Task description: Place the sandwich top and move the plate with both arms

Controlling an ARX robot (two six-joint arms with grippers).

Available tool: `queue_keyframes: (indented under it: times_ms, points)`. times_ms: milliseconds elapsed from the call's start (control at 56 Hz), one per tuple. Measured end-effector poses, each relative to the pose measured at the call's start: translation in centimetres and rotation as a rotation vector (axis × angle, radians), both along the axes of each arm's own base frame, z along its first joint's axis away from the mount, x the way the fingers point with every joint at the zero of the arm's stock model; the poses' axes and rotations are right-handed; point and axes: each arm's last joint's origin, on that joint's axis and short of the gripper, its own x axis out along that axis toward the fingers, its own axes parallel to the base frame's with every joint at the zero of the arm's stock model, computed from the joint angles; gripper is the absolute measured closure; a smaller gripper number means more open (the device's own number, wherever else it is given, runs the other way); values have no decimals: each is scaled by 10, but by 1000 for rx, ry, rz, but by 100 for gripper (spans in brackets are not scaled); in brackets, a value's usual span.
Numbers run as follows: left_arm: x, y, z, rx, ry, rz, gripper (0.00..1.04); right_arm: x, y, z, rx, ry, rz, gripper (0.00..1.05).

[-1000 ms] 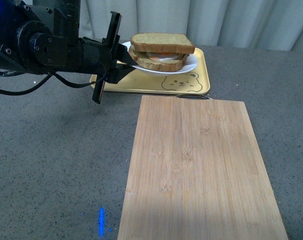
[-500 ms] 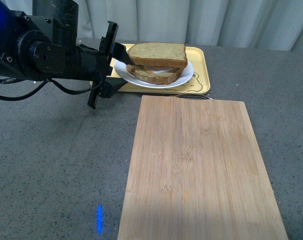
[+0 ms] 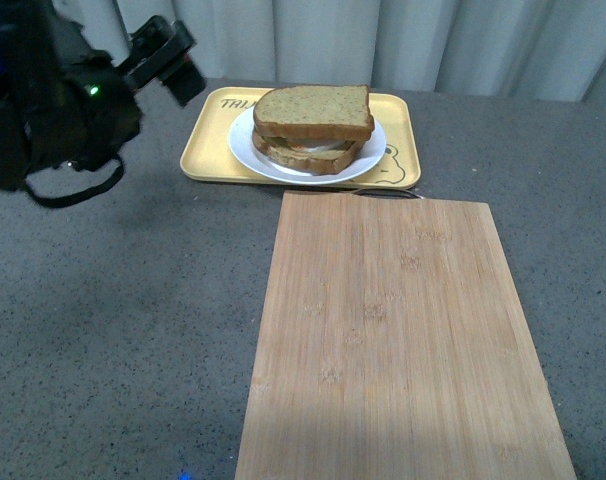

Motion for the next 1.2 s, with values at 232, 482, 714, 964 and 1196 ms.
queue_keyframes:
  times_ms: [232, 482, 714, 964, 1196]
  points:
    - [-80, 34, 41, 462, -292, 50, 73, 0, 0, 0, 0, 0, 0, 9]
    - [-132, 50, 45, 517, -259, 35, 101, 0, 0, 0, 0, 0, 0, 9]
    - [-169, 58, 54, 523, -260, 35, 101, 0, 0, 0, 0, 0, 0, 9]
    - [-198, 71, 62, 526, -245, 32, 101, 0, 0, 0, 0, 0, -1, 9]
    - [-220, 71, 71, 528, -267, 36, 101, 0, 0, 0, 0, 0, -1, 9]
